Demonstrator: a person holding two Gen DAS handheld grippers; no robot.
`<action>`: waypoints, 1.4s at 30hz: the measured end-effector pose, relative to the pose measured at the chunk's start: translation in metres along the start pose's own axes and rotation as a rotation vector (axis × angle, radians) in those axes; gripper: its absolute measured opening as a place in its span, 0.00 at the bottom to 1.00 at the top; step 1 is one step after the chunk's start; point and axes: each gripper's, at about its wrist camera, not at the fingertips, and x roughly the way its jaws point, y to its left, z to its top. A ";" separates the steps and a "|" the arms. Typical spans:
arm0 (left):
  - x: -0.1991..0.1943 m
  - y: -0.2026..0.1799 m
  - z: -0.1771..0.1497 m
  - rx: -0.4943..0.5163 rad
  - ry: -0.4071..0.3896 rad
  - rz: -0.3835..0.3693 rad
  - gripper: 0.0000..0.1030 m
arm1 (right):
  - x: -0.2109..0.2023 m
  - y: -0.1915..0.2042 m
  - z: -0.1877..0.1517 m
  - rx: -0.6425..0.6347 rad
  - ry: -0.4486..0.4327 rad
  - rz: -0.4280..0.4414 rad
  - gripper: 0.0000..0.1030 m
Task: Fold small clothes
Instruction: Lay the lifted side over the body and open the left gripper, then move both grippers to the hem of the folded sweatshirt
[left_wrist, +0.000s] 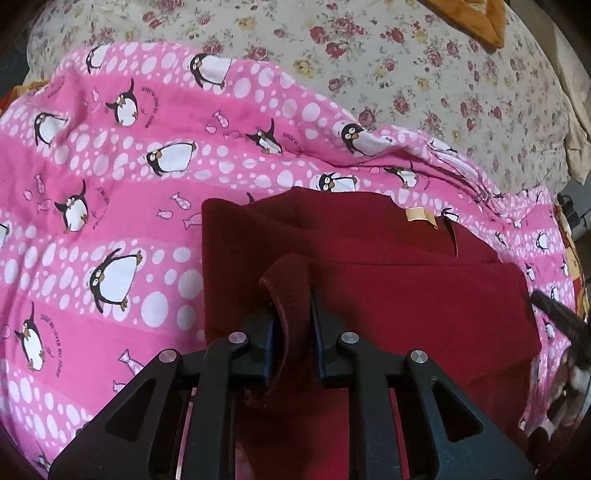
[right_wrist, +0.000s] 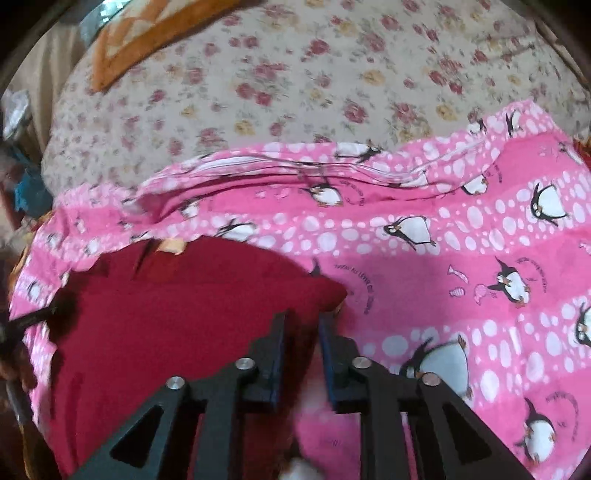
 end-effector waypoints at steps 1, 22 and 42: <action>-0.001 -0.001 -0.001 0.000 -0.002 0.004 0.14 | -0.005 0.005 -0.006 -0.017 0.011 0.010 0.31; -0.056 -0.014 -0.049 -0.002 -0.099 0.097 0.57 | -0.023 0.039 -0.064 -0.101 0.068 -0.093 0.31; -0.107 -0.048 -0.158 0.095 -0.020 0.012 0.57 | -0.081 0.084 -0.116 -0.209 0.064 -0.083 0.32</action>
